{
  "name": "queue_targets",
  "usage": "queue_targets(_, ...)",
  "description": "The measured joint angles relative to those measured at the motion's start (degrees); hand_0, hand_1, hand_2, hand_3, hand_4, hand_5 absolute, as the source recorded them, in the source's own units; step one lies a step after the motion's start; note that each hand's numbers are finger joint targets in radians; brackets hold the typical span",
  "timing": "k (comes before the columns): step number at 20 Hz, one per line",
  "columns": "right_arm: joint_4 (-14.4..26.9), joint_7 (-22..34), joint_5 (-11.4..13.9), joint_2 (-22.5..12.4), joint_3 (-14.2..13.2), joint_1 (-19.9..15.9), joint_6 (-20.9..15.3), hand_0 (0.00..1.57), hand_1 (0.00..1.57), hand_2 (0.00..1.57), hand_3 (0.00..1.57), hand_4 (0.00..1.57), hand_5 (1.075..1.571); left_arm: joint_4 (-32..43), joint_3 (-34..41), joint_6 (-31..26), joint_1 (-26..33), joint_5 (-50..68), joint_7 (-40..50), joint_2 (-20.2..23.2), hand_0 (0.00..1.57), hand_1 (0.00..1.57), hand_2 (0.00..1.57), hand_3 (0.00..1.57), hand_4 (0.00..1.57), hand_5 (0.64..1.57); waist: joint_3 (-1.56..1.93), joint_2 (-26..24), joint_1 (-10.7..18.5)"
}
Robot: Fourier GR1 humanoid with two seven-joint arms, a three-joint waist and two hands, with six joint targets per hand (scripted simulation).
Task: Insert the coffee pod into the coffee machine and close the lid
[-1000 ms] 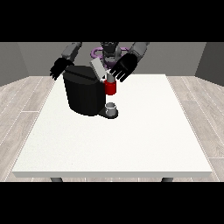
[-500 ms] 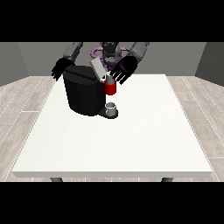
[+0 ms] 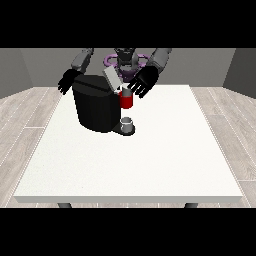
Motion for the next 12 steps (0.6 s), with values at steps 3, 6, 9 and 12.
queue_targets(3,-0.82,0.55,0.41,0.55,1.09,0.81,-0.02,0.0,0.0,0.0,0.0,0.43,1.571,0.37,0.34,0.27,0.6,-0.19,0.09,0.28,1.2,1.2,1.23,1.09,0.46,1.571,0.03,-0.49,-0.76)
queue_targets(6,-1.77,1.98,0.84,0.66,1.53,0.41,-0.65,0.0,0.0,0.0,0.0,0.36,1.571,0.6,0.42,0.27,0.69,-0.49,-0.15,0.6,1.15,1.15,1.18,1.02,0.45,1.571,0.03,-0.58,-1.16)
queue_targets(9,-1.38,2.11,0.58,0.53,1.17,0.34,-0.64,0.0,0.0,0.0,0.0,0.38,1.571,0.45,0.19,0.0,0.21,-1.04,-0.3,1.14,1.11,1.11,1.15,0.98,0.41,1.571,0.02,-0.19,-1.15)
queue_targets(12,-1.24,1.36,0.16,-0.06,0.66,0.85,0.02,0.0,0.0,0.0,0.0,0.41,1.571,0.37,0.02,0.02,0.45,-1.45,-0.6,1.22,1.07,1.07,1.12,0.95,0.38,1.571,0.0,-0.28,-1.29)
